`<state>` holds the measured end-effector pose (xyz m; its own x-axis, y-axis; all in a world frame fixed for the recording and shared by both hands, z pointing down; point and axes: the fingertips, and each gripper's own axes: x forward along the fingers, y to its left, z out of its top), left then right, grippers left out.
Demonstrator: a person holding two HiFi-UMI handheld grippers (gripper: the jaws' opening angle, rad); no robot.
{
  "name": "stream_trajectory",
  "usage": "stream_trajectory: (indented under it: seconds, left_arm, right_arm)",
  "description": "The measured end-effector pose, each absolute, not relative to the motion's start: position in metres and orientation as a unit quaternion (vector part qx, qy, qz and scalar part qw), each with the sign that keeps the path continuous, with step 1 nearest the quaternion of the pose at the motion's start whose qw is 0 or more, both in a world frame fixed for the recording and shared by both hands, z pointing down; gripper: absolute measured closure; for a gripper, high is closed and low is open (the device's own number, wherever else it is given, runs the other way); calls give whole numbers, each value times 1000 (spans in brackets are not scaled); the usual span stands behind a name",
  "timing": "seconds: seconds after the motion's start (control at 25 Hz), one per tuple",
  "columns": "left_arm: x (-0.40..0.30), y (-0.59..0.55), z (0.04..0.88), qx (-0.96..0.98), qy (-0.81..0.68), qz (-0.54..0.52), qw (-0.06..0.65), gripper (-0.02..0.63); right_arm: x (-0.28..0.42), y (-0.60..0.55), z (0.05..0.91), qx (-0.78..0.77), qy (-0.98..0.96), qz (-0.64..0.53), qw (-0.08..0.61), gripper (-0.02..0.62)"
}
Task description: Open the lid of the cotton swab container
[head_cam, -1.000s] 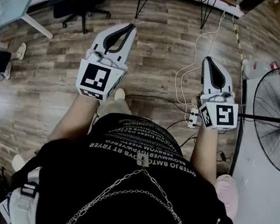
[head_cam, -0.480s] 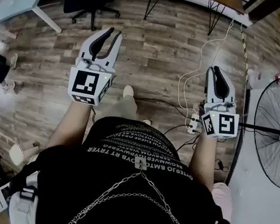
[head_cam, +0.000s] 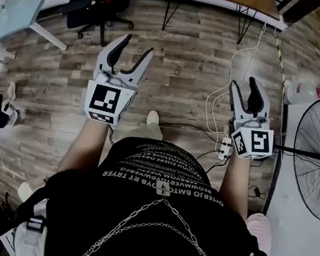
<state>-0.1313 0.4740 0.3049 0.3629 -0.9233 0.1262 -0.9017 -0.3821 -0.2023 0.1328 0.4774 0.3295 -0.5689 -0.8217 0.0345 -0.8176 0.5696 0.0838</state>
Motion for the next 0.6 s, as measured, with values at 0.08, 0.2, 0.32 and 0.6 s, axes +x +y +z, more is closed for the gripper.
stream_trajectory:
  seconds: [0.08,0.2,0.32,0.6]
  left_arm:
    - [-132,454,304,-830,547,-100,46,359]
    - [-136,430,309,-836,539,-97,43,359]
    - [-143,405,312,-840,532,-96,40,357]
    - [-157,362,319,-852,514,-96,34,359]
  right_arm:
    - [128,460,330,467,-883,-28,38,380]
    - [122,438,333,471,-880,-26,43,370]
    - [114,417,335,476,-878,-21,45,365]
    - [94,381,337,485,-873,-15,52,365]
